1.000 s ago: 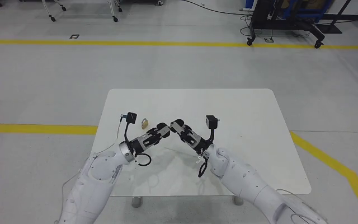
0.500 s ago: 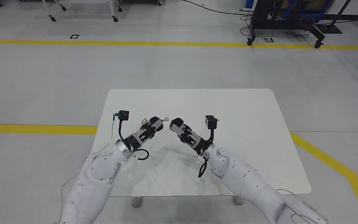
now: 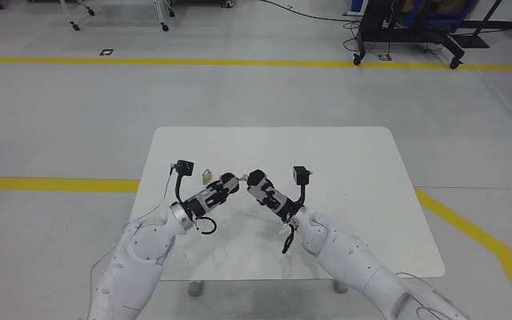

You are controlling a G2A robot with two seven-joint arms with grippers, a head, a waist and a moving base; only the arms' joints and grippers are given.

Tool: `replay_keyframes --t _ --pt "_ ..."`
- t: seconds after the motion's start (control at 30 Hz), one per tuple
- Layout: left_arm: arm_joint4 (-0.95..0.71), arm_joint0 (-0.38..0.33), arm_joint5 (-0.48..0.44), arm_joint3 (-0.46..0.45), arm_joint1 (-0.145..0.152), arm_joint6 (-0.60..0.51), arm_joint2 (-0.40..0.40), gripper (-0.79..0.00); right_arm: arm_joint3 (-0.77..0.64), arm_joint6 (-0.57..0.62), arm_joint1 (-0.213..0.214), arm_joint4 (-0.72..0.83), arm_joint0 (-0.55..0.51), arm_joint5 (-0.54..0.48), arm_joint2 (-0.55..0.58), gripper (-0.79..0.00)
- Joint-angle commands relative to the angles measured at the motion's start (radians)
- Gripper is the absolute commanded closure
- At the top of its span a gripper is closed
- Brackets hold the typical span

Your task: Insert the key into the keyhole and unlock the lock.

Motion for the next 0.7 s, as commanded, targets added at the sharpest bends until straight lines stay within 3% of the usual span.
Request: replay_keyframes --t 0.0,0.23,0.27,0.3,0.4,0.67 --pt "-0.043 -0.006 -0.004 0.007 0.003 -0.063 0.004 0.0 -0.002 0.09 0.004 0.068 -0.009 -0.029 -0.003 -0.785" --pt "-0.24 -0.051 -0.029 0.067 0.016 -0.281 -0.012 0.0 0.001 0.537 0.038 0.503 0.0 -0.029 -0.002 -0.785" --pt "-0.232 -0.058 -0.034 0.072 0.018 -0.304 -0.014 0.0 -0.005 0.593 0.044 0.563 -0.002 -0.027 0.001 -0.619" --pt "-0.229 -0.061 -0.044 0.073 0.02 -0.33 -0.01 0.0 -0.009 0.655 0.05 0.611 -0.002 -0.017 0.002 -0.388" --pt "-0.235 -0.071 -0.056 0.082 0.025 -0.384 -0.001 0.0 -0.011 0.832 0.067 0.712 0.004 0.028 0.009 -0.299" --pt "-0.242 -0.087 -0.061 0.098 0.031 -0.41 0.015 0.0 -0.018 1.064 0.086 0.862 -0.001 0.075 0.042 -0.28"
